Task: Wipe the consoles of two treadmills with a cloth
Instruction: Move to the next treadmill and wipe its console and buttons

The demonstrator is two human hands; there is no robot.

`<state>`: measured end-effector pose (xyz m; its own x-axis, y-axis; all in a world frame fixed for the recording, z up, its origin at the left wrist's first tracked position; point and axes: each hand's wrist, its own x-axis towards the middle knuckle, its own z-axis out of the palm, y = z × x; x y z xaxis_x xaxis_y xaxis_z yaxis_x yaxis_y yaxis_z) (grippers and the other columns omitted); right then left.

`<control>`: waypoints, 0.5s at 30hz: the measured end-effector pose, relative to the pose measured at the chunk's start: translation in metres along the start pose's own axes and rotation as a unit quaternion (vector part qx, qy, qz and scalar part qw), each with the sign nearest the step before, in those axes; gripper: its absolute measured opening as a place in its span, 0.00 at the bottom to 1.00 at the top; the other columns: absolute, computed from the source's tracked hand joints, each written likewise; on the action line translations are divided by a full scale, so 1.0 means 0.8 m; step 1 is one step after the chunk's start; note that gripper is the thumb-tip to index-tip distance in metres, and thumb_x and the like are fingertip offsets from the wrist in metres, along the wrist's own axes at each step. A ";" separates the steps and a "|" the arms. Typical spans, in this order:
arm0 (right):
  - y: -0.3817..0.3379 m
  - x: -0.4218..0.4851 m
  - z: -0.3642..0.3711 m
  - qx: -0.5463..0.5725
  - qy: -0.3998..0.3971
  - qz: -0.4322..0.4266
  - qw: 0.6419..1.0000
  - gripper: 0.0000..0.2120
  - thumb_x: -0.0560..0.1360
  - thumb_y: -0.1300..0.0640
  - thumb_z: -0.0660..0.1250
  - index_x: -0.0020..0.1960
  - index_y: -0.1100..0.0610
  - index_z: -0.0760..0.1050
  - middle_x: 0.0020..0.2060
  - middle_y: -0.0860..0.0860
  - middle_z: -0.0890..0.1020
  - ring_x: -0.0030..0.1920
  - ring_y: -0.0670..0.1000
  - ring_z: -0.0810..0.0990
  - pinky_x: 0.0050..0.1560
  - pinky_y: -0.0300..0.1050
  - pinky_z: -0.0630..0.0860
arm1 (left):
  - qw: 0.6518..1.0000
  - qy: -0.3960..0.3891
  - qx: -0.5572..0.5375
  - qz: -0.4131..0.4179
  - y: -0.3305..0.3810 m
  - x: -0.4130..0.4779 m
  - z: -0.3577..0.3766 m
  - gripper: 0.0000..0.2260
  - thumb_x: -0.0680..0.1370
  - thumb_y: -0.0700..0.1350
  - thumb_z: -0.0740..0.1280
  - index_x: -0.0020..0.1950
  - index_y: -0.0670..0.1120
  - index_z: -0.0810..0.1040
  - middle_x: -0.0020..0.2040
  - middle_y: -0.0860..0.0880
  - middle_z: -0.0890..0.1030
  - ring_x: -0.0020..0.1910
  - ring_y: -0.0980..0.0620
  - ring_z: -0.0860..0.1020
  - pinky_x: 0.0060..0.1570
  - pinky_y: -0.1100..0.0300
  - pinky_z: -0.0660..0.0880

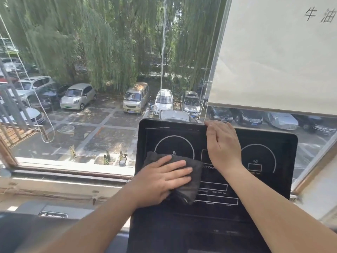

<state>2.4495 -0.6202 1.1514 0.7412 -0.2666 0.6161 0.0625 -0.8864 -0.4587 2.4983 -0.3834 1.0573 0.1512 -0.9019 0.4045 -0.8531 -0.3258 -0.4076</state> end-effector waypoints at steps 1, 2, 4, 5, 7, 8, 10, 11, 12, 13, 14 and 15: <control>0.002 0.000 0.000 0.004 0.004 0.001 1.000 0.29 0.84 0.43 0.45 0.70 0.52 0.80 0.68 0.47 0.81 0.74 0.46 0.71 0.81 0.49 0.56 | 0.999 0.016 0.001 -0.038 -0.020 0.007 -0.009 0.30 0.76 0.46 0.66 0.79 0.53 0.68 0.82 0.54 0.62 0.83 0.51 0.55 0.80 0.44 0.54; 0.001 0.000 0.000 0.010 0.009 0.006 1.000 0.28 0.85 0.43 0.46 0.69 0.51 0.80 0.68 0.47 0.81 0.73 0.46 0.71 0.81 0.48 0.56 | 0.994 0.041 0.001 -0.098 -0.035 0.016 -0.018 0.30 0.76 0.46 0.65 0.80 0.53 0.68 0.82 0.53 0.62 0.83 0.51 0.56 0.80 0.44 0.55; -0.003 0.000 0.000 0.023 0.020 0.018 0.999 0.25 0.85 0.45 0.48 0.68 0.50 0.81 0.67 0.46 0.81 0.72 0.46 0.71 0.80 0.45 0.56 | 0.969 0.092 -0.016 -0.230 -0.045 0.037 -0.028 0.30 0.77 0.47 0.63 0.81 0.52 0.67 0.82 0.52 0.61 0.83 0.49 0.55 0.80 0.42 0.53; -0.004 0.001 0.000 0.027 0.024 0.023 0.999 0.24 0.85 0.46 0.49 0.68 0.50 0.81 0.66 0.46 0.82 0.72 0.45 0.71 0.79 0.44 0.56 | 0.951 0.111 -0.032 -0.286 -0.038 0.049 -0.028 0.30 0.77 0.48 0.62 0.81 0.52 0.65 0.83 0.52 0.60 0.83 0.49 0.53 0.81 0.42 0.51; -0.005 0.001 0.001 0.024 0.024 0.023 0.999 0.24 0.85 0.47 0.50 0.67 0.50 0.81 0.65 0.45 0.82 0.71 0.46 0.71 0.77 0.42 0.56 | 0.921 0.129 -0.059 -0.362 -0.004 0.071 -0.019 0.31 0.78 0.50 0.59 0.83 0.53 0.61 0.84 0.52 0.55 0.84 0.48 0.48 0.81 0.42 0.46; -0.004 0.001 0.001 0.020 0.022 0.019 0.999 0.24 0.85 0.47 0.50 0.67 0.50 0.81 0.66 0.46 0.82 0.71 0.46 0.71 0.77 0.42 0.56 | 0.917 0.131 -0.067 -0.371 0.017 0.079 -0.011 0.32 0.77 0.50 0.59 0.83 0.53 0.60 0.84 0.52 0.54 0.84 0.48 0.47 0.81 0.41 0.45; -0.002 0.003 -0.001 0.009 0.015 0.012 1.000 0.24 0.85 0.47 0.50 0.68 0.51 0.81 0.66 0.47 0.82 0.71 0.46 0.72 0.77 0.43 0.57 | 0.943 0.104 -0.070 -0.308 0.057 0.084 0.007 0.33 0.76 0.49 0.61 0.83 0.52 0.61 0.84 0.51 0.55 0.84 0.47 0.47 0.81 0.41 0.45; -0.003 0.003 -0.003 0.006 0.010 0.010 1.000 0.24 0.84 0.47 0.51 0.68 0.51 0.81 0.67 0.47 0.82 0.71 0.46 0.72 0.78 0.44 0.58 | 0.964 0.080 -0.058 -0.246 0.073 0.081 0.014 0.33 0.76 0.48 0.63 0.82 0.52 0.62 0.84 0.51 0.56 0.84 0.47 0.48 0.81 0.42 0.46; -0.004 0.003 -0.006 0.005 0.003 0.010 1.000 0.24 0.84 0.47 0.51 0.69 0.52 0.80 0.67 0.47 0.81 0.72 0.46 0.71 0.79 0.46 0.58 | 0.982 0.056 -0.041 -0.178 0.083 0.077 0.019 0.33 0.76 0.48 0.63 0.82 0.52 0.63 0.84 0.51 0.57 0.84 0.47 0.49 0.81 0.42 0.47; -0.005 0.003 -0.008 0.006 -0.006 0.011 1.000 0.24 0.83 0.47 0.52 0.70 0.51 0.80 0.68 0.47 0.81 0.72 0.46 0.71 0.79 0.48 0.58 | 0.992 0.031 -0.030 -0.116 0.085 0.072 0.019 0.32 0.76 0.47 0.63 0.81 0.52 0.64 0.84 0.52 0.58 0.84 0.48 0.50 0.81 0.43 0.47; -0.005 0.003 -0.011 0.008 -0.017 0.011 1.000 0.24 0.83 0.47 0.52 0.70 0.51 0.79 0.69 0.46 0.80 0.73 0.46 0.70 0.80 0.49 0.58 | 0.997 0.014 -0.024 -0.066 0.078 0.070 0.013 0.31 0.76 0.47 0.63 0.81 0.52 0.65 0.83 0.52 0.60 0.84 0.48 0.52 0.81 0.44 0.47; -0.004 0.003 -0.013 0.010 -0.029 0.011 0.999 0.24 0.82 0.46 0.52 0.71 0.50 0.79 0.70 0.46 0.79 0.74 0.46 0.70 0.80 0.50 0.58 | 0.999 0.007 -0.017 -0.026 0.064 0.071 0.006 0.29 0.77 0.47 0.63 0.80 0.53 0.67 0.83 0.52 0.61 0.83 0.49 0.53 0.81 0.44 0.47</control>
<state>2.4442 -0.6221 1.1615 0.7804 -0.2637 0.5670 0.0575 -0.8727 -0.4849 2.4661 -0.4528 1.0556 0.1897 -0.8798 0.4358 -0.8610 -0.3625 -0.3569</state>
